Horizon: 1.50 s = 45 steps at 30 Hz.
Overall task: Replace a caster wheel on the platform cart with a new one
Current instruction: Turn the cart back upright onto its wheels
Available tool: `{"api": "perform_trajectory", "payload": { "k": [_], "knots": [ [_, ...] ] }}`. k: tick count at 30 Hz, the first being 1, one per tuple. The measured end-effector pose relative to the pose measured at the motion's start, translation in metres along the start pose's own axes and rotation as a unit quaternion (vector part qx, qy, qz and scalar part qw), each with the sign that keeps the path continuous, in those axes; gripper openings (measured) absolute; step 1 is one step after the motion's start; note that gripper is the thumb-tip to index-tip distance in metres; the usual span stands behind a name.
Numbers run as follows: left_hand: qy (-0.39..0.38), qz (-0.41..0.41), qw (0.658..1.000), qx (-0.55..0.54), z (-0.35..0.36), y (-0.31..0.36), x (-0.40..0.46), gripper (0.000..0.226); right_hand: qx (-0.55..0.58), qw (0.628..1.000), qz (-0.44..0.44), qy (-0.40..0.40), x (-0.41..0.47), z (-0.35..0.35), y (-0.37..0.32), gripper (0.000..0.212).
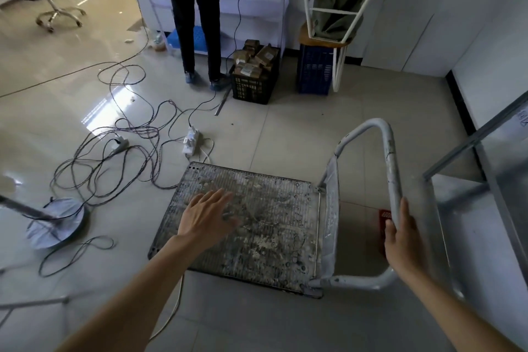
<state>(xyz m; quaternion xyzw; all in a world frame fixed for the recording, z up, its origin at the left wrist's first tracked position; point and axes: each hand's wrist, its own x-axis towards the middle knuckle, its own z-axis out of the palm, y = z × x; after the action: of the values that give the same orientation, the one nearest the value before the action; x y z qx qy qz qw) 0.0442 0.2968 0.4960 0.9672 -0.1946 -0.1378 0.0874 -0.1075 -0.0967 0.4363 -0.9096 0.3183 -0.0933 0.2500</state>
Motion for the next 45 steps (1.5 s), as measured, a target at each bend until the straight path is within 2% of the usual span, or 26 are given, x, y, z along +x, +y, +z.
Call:
{"api": "perform_trajectory", "payload": {
  "k": [10,20,26,32,38,45],
  "knots": [
    [-0.003,-0.001,1.0,0.009,-0.016,-0.067,-0.014,0.08,0.019,0.999,0.012,-0.024,-0.031,0.048,-0.106,0.062],
    [0.019,-0.002,1.0,0.01,-0.021,-0.08,-0.014,0.08,0.041,0.999,-0.01,-0.003,-0.036,0.077,-0.134,0.06],
    [0.016,0.011,1.0,0.023,-0.024,-0.061,-0.01,0.081,0.03,0.999,-0.003,-0.016,-0.03,0.066,-0.112,0.063],
    [0.016,0.025,0.999,0.029,-0.021,-0.026,-0.007,0.078,-0.032,0.999,-0.005,-0.006,-0.018,0.041,-0.069,0.066],
    [0.022,0.025,0.999,0.015,-0.017,0.034,0.002,0.075,-0.096,0.995,0.004,-0.007,0.0,-0.004,-0.01,0.067],
    [0.014,0.042,0.999,0.023,-0.005,0.11,0.01,0.079,-0.075,0.997,0.015,-0.014,0.026,-0.05,0.065,0.067]
  ]
}}
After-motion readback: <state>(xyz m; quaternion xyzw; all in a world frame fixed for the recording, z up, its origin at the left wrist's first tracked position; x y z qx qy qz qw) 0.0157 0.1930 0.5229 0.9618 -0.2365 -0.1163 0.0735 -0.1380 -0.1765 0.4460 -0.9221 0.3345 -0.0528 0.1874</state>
